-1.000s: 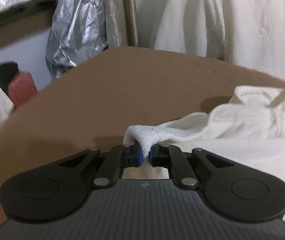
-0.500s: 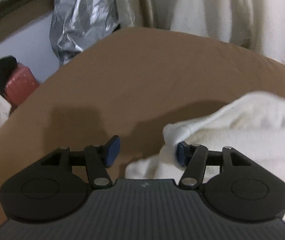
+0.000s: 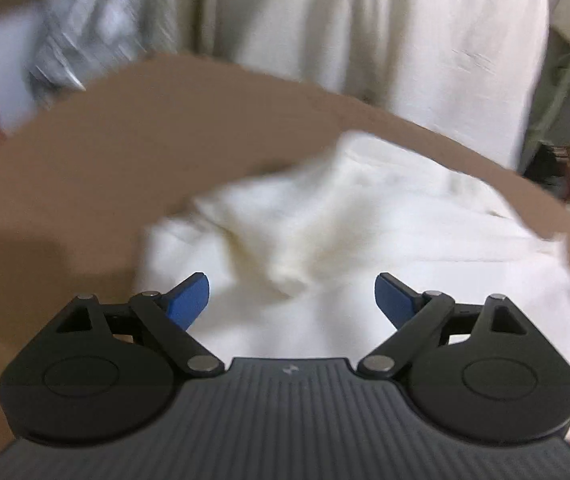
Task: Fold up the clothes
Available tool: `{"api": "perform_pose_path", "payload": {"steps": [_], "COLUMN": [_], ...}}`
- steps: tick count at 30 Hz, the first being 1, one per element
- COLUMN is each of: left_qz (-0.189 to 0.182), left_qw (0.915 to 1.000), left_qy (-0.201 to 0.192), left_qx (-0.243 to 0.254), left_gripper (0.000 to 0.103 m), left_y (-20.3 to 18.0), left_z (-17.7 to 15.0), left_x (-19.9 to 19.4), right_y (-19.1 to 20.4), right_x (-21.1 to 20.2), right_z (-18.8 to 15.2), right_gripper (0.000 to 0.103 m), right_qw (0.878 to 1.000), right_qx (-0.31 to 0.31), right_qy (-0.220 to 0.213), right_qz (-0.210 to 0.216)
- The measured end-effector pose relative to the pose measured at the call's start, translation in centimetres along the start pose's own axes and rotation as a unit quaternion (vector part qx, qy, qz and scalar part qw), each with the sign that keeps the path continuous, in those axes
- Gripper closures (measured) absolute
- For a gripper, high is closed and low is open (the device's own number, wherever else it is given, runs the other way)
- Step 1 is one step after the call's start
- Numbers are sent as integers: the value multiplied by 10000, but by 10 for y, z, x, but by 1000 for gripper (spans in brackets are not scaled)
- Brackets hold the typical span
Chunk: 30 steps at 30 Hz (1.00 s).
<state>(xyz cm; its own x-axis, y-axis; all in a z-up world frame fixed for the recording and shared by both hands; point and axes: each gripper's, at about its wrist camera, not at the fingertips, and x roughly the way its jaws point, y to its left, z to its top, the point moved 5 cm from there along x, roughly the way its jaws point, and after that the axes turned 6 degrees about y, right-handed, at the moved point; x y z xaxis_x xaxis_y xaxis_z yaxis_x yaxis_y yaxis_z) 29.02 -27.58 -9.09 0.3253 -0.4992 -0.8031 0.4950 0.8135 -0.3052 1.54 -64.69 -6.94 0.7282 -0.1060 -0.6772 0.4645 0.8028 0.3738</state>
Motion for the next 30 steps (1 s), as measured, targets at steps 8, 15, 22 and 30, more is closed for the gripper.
{"api": "perform_pose_path", "payload": {"steps": [8, 15, 22, 30], "left_qz": [-75, 492, 1228, 1367], "left_qw": [9973, 9921, 9764, 9900], "left_qy": [168, -970, -1778, -320], "left_qx": [-713, -627, -45, -153], "left_gripper": [93, 83, 25, 25], "left_y": [1, -15, -17, 38], "left_z": [62, 146, 150, 41], "left_x": [53, 43, -1, -13], "right_y": [43, 7, -44, -63], "right_x": [8, 22, 41, 42], "right_z": [-21, -1, 13, 7], "right_gripper": [50, 49, 49, 44], "right_qw": [9886, 9945, 9981, 9964], "right_qx": [-1254, -1035, 212, 729], "right_qy": [429, 139, 28, 120], "right_qz": [721, 109, 576, 424]}}
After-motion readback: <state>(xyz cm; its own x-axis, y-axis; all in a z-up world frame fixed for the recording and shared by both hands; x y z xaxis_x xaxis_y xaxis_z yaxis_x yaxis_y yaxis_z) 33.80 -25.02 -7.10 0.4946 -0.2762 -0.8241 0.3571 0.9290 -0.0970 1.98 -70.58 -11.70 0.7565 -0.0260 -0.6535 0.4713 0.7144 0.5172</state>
